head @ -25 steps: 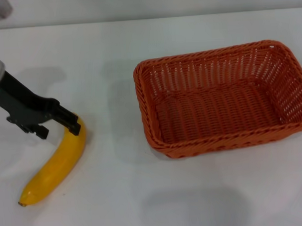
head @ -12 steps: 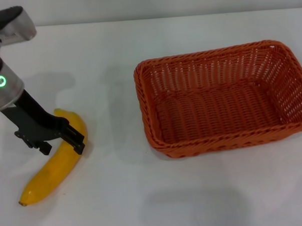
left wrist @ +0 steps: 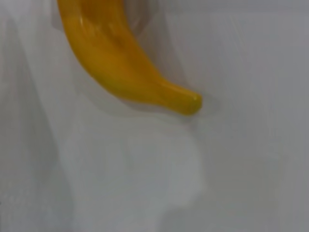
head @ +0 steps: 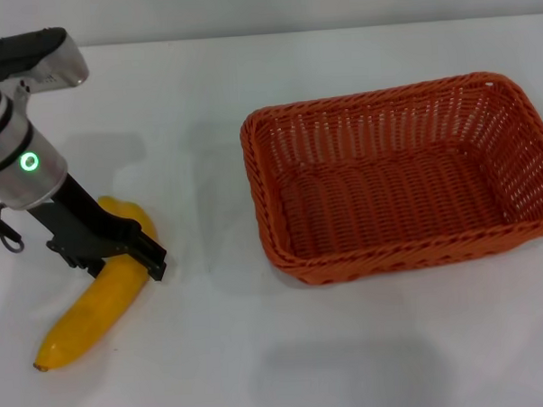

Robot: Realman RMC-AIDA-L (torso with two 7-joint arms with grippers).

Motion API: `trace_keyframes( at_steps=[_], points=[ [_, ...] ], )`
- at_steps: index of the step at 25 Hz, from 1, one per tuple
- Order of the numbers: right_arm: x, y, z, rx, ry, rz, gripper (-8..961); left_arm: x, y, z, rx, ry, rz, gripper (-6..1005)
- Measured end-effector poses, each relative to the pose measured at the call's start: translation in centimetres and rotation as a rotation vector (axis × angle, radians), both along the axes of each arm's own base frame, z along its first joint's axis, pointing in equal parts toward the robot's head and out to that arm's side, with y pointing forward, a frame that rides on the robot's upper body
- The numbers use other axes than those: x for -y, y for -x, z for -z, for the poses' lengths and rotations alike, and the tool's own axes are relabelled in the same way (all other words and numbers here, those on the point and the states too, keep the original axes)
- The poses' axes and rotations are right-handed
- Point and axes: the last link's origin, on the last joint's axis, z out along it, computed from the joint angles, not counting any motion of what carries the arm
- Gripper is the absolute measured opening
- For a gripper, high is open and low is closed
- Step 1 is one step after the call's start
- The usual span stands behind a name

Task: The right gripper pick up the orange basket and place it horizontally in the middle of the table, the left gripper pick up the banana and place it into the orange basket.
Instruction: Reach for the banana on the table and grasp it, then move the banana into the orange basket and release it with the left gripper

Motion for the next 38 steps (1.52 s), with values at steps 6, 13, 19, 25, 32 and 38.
trace_keyframes(
  at_steps=[6, 13, 19, 25, 32, 38],
  points=[
    [0.0, 0.1, 0.0, -0.001, 0.001, -0.001, 875, 0.0, 0.2, 0.4, -0.03, -0.004, 0.009, 849],
    [0.1, 0.0, -0.2, -0.005, -0.007, 0.002, 874, -0.5, 0.1, -0.1, -0.028, -0.033, 0.014, 737],
    [0.1, 0.1, -0.2, -0.014, -0.009, 0.004, 874, -1.2, -0.4, -0.7, -0.039, -0.06, 0.056, 581],
    [-0.1, 0.4, -0.4, -0.024, -0.013, -0.004, 874, -4.2, -5.6, -5.7, 0.024, -0.164, 0.229, 499],
    [-0.8, 1.7, -0.4, -0.055, -0.018, -0.056, 874, -5.9, -15.0, -5.6, 0.095, -0.07, 0.493, 519],
    [-1.8, 3.0, 0.7, -0.054, 0.015, -0.094, 874, -5.1, -21.8, -1.9, 0.134, 0.053, 0.692, 537]
  ],
)
